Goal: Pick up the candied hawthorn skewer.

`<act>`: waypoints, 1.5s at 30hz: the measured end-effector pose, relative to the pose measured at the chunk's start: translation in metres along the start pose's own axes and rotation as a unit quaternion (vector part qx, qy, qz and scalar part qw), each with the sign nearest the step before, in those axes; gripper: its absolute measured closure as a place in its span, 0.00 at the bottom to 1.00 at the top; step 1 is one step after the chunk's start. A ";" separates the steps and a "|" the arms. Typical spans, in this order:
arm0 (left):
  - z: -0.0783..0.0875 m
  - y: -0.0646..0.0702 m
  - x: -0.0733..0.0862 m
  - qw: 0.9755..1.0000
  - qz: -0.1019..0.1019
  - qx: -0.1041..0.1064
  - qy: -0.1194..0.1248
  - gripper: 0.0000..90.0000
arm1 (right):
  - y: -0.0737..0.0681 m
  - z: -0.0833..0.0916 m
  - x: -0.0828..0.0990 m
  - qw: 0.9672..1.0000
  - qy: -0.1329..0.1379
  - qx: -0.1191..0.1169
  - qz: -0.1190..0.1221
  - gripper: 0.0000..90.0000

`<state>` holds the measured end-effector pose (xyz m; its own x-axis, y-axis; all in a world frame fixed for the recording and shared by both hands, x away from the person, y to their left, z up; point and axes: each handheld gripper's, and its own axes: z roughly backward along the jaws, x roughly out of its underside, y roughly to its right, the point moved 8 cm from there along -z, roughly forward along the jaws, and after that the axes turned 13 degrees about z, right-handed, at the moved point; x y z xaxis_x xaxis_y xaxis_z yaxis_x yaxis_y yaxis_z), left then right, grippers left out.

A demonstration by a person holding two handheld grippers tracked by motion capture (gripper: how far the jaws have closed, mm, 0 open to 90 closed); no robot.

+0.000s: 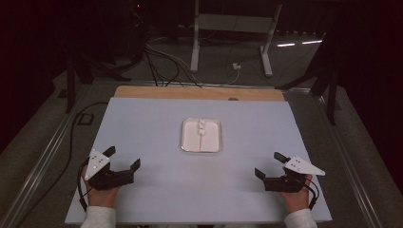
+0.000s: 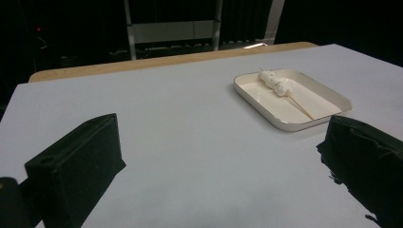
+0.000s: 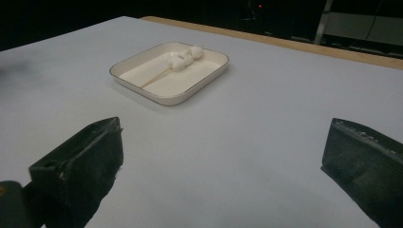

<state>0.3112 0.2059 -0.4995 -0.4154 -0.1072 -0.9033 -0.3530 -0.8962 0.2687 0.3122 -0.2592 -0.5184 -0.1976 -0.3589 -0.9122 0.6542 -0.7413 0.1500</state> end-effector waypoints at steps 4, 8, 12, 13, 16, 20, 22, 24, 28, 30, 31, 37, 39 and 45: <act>-0.001 0.000 0.000 1.000 0.003 -0.001 -0.001 0.01 | -0.001 0.001 0.000 1.000 0.000 0.000 0.005 0.00; -0.001 0.000 0.000 1.000 0.007 -0.003 -0.002 0.01 | 0.001 0.001 0.001 1.000 -0.005 0.002 0.012 0.00; -0.001 0.000 -0.002 1.000 0.008 -0.006 -0.003 0.01 | 0.001 0.002 0.001 1.000 -0.010 -0.001 0.003 0.00; -0.001 0.000 -0.003 1.000 0.008 -0.011 -0.001 0.01 | 0.000 0.002 0.001 1.000 -0.009 -0.007 -0.001 0.00; -0.002 0.000 -0.006 1.000 0.012 -0.022 0.000 0.01 | -0.002 0.002 0.000 1.000 -0.009 -0.013 -0.011 0.00; -0.007 0.004 -0.008 1.000 0.021 -0.015 -0.006 0.01 | -0.003 0.003 -0.001 1.000 -0.010 -0.008 -0.007 0.00; -0.011 0.007 -0.010 1.000 0.018 -0.011 -0.010 0.01 | -0.002 0.003 -0.001 1.000 -0.008 -0.007 -0.011 0.00; -0.014 0.010 -0.011 1.000 0.013 -0.015 -0.016 0.01 | -0.002 0.003 0.000 1.000 -0.009 -0.005 -0.014 0.00; -0.021 0.016 -0.016 1.000 0.018 -0.013 -0.021 0.01 | -0.002 0.004 0.000 1.000 -0.008 -0.004 -0.018 0.00; -0.028 0.022 -0.021 0.999 0.025 -0.006 -0.021 0.01 | -0.002 0.004 0.001 1.000 -0.009 -0.003 -0.020 0.00; -0.028 0.022 -0.021 0.999 0.025 -0.006 -0.021 0.01 | -0.002 0.003 0.001 1.000 -0.009 -0.003 -0.020 0.00; -0.044 0.036 -0.029 0.999 0.019 0.004 -0.032 0.01 | -0.003 0.001 0.002 1.000 -0.014 -0.001 -0.021 0.00; -0.050 0.040 -0.031 0.999 0.021 0.008 -0.034 0.01 | -0.003 0.000 0.003 1.000 -0.014 -0.001 -0.022 0.00; -0.066 0.053 -0.035 0.999 0.023 0.021 -0.040 0.01 | -0.003 0.001 0.003 1.000 -0.016 0.001 -0.022 0.00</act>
<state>0.3622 0.1340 -0.4752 -0.4964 -0.1125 -0.8608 -0.3658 -0.8721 0.3250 0.3093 -0.2587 -0.5216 -0.2492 -0.3437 -0.9054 0.6435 -0.7575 0.1104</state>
